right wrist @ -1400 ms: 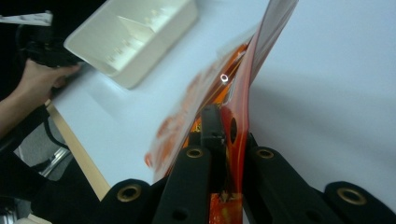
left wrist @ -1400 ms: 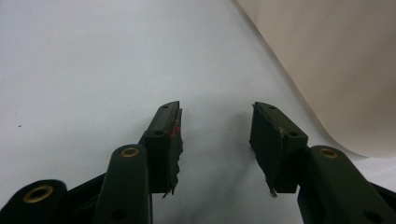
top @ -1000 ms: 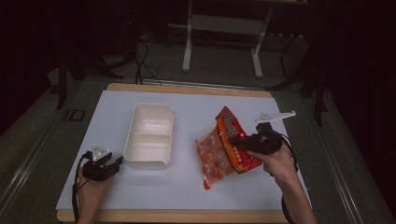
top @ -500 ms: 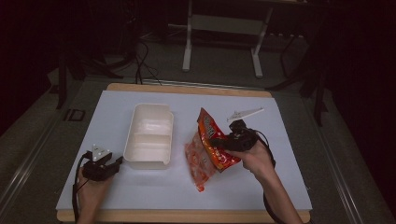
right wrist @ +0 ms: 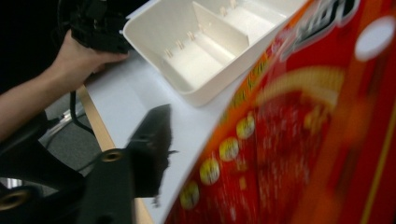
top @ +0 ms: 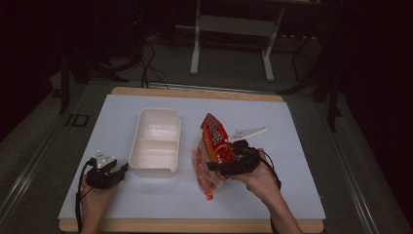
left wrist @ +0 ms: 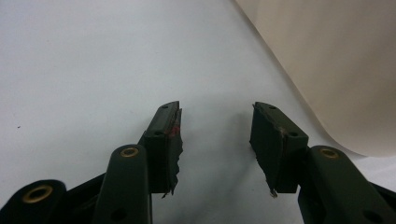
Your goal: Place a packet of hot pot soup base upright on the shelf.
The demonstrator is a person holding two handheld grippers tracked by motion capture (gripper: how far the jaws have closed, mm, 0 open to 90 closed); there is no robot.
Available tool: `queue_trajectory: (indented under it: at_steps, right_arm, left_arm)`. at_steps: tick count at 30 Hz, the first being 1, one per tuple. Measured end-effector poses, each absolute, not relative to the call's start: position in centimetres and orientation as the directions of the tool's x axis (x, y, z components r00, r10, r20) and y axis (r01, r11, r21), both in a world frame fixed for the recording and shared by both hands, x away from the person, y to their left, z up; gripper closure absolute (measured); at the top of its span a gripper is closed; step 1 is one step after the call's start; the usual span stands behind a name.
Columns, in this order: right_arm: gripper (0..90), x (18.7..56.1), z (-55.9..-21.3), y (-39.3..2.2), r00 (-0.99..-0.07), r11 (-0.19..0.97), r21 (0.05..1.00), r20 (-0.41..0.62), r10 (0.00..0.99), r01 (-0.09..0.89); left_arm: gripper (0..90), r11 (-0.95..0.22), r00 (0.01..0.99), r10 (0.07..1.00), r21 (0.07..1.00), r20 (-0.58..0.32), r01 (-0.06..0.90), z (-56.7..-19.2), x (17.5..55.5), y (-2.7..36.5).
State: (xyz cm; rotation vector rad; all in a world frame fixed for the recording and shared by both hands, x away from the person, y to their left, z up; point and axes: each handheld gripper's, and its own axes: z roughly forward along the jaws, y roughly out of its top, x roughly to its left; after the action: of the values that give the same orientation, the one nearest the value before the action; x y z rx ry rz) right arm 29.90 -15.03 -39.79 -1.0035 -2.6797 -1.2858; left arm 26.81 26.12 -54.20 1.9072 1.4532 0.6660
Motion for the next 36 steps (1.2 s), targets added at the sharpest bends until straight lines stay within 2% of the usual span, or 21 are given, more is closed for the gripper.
queue_trajectory:
  at_steps: [5,7,9,12,14,18,23,28,36]
  right_arm:
    - [37.0,28.0,-40.6,-14.6,-0.808,0.463,0.726,0.215,0.549,0.508]
    - [36.9,27.5,-41.3,-14.3,-0.791,0.467,0.73,0.164,0.59,0.5]
    - [41.5,27.6,-41.8,-14.0,-0.788,0.449,0.74,0.175,0.59,0.5]
    - [48.2,27.6,-42.6,-13.3,-0.746,0.482,0.742,0.037,0.665,0.466]
    - [52.6,27.9,-43.6,-13.1,-0.739,0.472,0.739,0.051,0.672,0.481]
    - [54.6,28.4,-45.2,-12.6,-0.721,0.447,0.746,0.064,0.69,0.494]
    - [62.2,29.4,-44.6,-11.9,-0.724,0.475,0.718,0.058,0.687,0.508]
    - [69.1,30.2,-43.6,-10.7,-0.72,0.549,0.672,-0.033,0.693,0.497]
    - [70.0,31.2,-42.8,-9.8,-0.714,0.559,0.64,-0.024,0.7,0.527]
  left_arm:
    - [53.1,-0.182,0.26,0.966,0.747,0.013,0.639,-54.2,26.8,26.1]
    - [53.1,-0.184,0.26,0.965,0.745,0.015,0.641,-54.2,26.8,26.1]
    - [53.2,-0.184,0.26,0.966,0.749,0.016,0.637,-54.2,26.8,26.1]
    - [53.1,-0.182,0.259,0.966,0.748,0.014,0.638,-54.2,26.8,26.1]
    - [53.2,-0.185,0.261,0.965,0.745,0.016,0.64,-54.2,26.8,26.1]
    - [53.2,-0.185,0.261,0.965,0.746,0.016,0.64,-54.2,26.8,26.1]
    - [53.2,-0.186,0.262,0.965,0.744,0.015,0.642,-54.2,26.8,26.1]
    - [53.1,-0.183,0.26,0.966,0.745,0.014,0.641,-54.2,26.8,26.1]
    - [53.1,-0.182,0.258,0.966,0.749,0.015,0.637,-54.2,26.8,26.1]
